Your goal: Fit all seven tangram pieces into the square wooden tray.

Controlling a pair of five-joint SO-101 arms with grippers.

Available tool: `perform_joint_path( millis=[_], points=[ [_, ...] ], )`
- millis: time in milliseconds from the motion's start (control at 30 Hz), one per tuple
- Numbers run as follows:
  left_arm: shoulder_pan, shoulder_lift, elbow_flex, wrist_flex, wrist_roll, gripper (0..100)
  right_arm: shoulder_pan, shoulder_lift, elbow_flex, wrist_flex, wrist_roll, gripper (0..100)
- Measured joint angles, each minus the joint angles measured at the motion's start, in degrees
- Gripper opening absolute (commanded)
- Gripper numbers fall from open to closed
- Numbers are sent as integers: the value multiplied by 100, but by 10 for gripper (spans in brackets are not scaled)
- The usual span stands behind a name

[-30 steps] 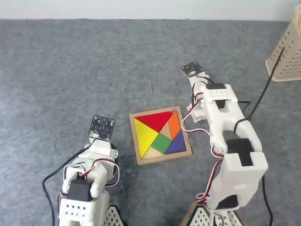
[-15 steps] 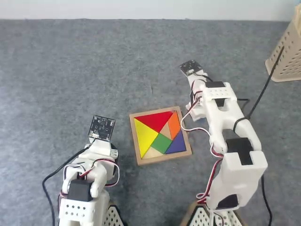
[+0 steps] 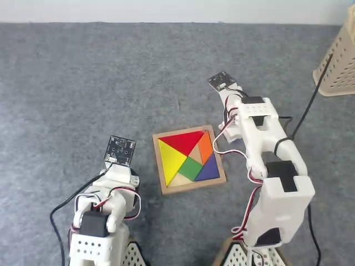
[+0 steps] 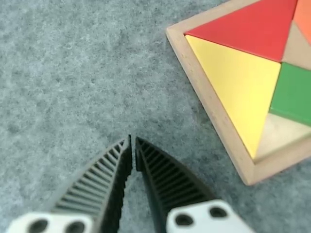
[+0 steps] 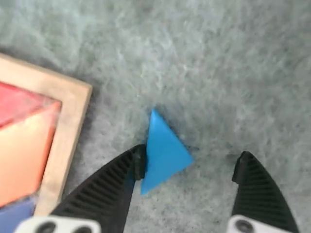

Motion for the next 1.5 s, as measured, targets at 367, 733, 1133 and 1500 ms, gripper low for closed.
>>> perform_joint_path(
  millis=[367, 733, 1133, 1500],
  points=[
    [0, 0, 0, 0, 0, 12, -18, 0, 62, -360, 141, 292],
    [0, 0, 0, 0, 0, 12, 9, 0, 62, -141, 141, 169],
    [0, 0, 0, 0, 0, 12, 18, -18, 53, 9, 141, 80],
    [0, 0, 0, 0, 0, 12, -519, -1292, 88, 1020, -325, 80]
  ],
)
